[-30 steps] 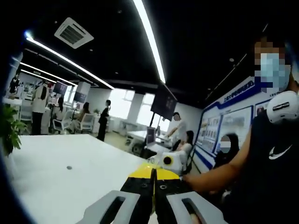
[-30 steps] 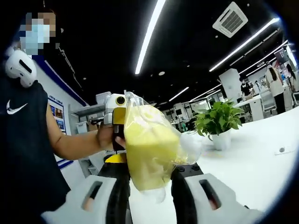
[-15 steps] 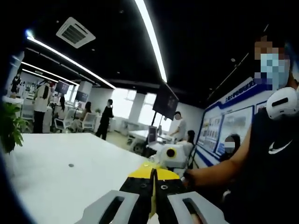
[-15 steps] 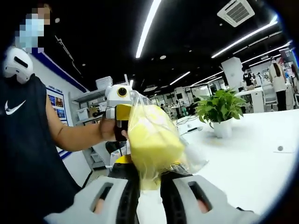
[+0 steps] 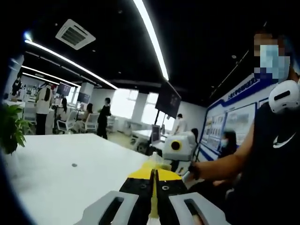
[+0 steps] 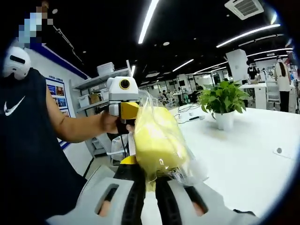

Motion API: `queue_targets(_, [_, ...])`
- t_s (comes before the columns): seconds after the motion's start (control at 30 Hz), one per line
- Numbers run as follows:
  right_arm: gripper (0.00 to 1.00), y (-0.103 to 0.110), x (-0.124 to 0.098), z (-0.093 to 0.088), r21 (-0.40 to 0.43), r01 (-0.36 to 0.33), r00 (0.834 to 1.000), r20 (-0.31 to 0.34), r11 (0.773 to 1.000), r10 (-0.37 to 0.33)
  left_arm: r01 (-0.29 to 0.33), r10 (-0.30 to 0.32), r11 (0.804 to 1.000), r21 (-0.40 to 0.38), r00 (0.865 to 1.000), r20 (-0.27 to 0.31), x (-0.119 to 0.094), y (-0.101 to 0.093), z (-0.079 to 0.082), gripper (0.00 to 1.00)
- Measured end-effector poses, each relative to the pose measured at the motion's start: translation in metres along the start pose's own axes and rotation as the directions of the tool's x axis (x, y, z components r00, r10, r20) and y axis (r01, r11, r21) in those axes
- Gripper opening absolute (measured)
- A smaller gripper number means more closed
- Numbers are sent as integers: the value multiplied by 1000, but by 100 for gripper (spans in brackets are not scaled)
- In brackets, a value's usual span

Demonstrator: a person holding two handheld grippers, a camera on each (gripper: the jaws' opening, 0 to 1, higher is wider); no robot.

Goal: Compare the silicone blocks by pressing each to a similar depth, holding the contact briefly, and releasing to observe deformation and rebound differences across the visible hardness samples.

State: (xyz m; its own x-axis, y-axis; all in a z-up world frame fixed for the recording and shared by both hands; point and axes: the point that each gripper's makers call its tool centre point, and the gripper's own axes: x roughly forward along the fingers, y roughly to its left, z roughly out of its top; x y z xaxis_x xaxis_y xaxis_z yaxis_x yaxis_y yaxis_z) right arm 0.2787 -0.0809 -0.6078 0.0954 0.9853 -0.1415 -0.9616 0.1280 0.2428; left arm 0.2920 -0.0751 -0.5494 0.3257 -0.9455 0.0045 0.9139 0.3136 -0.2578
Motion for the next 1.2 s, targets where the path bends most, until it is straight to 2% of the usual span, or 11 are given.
queue_targets(0.3, [0, -1, 1, -3, 8, -7, 999, -38, 1000, 7, -23, 24, 999, 49, 1000, -5, -2, 3, -3, 0])
queue_targets(0.37, [0, -1, 2, -2, 14, -7, 999, -35, 1000, 7, -29, 27, 990, 136, 999, 17, -2, 3, 0, 0])
queue_targets(0.5, [0, -1, 2, -2, 12, -7, 999, -37, 1000, 8, -34, 33, 996, 86, 999, 13, -5, 3, -3, 0])
queue_targets(0.6, [0, 0, 5, -8, 6, -6, 998, -61, 1000, 7, -39, 40, 998, 54, 999, -17, -7, 4, -8, 0])
queue_targets(0.77, [0, 1, 7, -12, 11, -8, 998, -70, 1000, 8, -54, 55, 997, 47, 998, -23, -9, 7, -12, 0])
queue_targets(0.8, [0, 2, 7, -11, 14, -11, 998, -68, 1000, 12, -63, 62, 998, -7, 998, -18, -10, 7, -11, 0])
queue_targets(0.97, [0, 1, 8, -8, 16, -11, 998, -60, 1000, 11, -70, 70, 997, 32, 997, -11, -11, 4, -8, 0])
queue_targets(1.07, [1, 1, 8, -8, 58, -19, 999, -50, 998, 22, -78, 78, 995, 56, 997, -7, -10, 3, -9, 0])
queue_targets(1.13, [2, 3, 8, -8, 35, -22, 999, -38, 999, 23, -77, 77, 996, 54, 997, -2, -11, 3, -8, 0])
queue_targets(1.17, [2, -1, 8, -6, -28, -1, 1000, -15, 1000, 0, -71, 71, 996, 48, 997, 10, -12, 2, -7, 0])
queue_targets(1.2, [3, 3, 7, -7, -3, -23, 1000, -20, 1000, 23, -69, 68, 997, 45, 998, 13, -12, 1, -7, 0])
